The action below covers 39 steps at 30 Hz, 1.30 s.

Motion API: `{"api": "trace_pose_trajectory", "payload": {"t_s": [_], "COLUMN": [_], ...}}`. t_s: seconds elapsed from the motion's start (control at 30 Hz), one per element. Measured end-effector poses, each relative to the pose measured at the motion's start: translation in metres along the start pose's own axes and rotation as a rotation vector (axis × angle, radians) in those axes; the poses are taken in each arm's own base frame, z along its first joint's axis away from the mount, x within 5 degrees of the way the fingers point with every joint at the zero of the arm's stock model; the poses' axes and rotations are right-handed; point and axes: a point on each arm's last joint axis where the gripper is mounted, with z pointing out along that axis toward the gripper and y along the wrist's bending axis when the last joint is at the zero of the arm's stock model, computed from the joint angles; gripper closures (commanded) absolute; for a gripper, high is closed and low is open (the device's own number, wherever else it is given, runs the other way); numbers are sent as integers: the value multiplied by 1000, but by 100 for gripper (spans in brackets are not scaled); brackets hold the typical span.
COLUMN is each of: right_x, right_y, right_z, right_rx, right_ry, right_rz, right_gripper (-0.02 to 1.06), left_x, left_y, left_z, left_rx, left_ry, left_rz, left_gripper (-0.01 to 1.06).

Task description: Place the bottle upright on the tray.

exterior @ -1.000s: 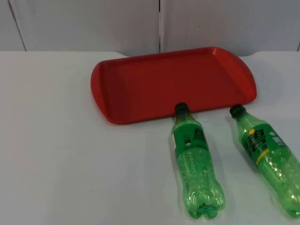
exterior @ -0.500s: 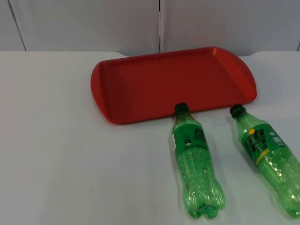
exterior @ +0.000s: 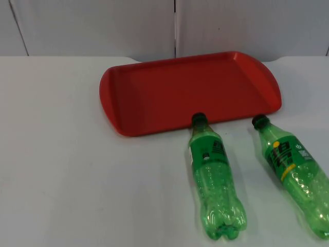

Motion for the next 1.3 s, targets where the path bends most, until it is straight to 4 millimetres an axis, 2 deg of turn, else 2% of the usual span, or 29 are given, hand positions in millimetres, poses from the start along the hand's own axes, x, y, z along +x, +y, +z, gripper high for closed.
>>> {"api": "trace_pose_trajectory", "payload": {"t_s": [0.17,0.33,0.63,0.77,0.93,1.13,1.3], "right_x": [0,0,0,0,0,0,0], "right_y": [0,0,0,0,0,0,0], "right_z": [0,0,0,0,0,0,0], "right_rx": [0,0,0,0,0,0,0], "right_ry": [0,0,0,0,0,0,0], "right_rz": [0,0,0,0,0,0,0], "right_gripper": [0,0,0,0,0,0,0], "left_x": [-8,-13,-41,-67,-86,-97,-102], "left_y": [-3,-4,-6,-10,-11,-13,-25], "left_z": [18,27,20,11,8,11,20], "left_rx": [70,95,110,134,147,167,211], "left_ry": [41,76,34,16,15,38,75], "left_rz": [-11,-8,0,5,12,9,39], "left_gripper": [0,0,0,0,0,0,0]}}
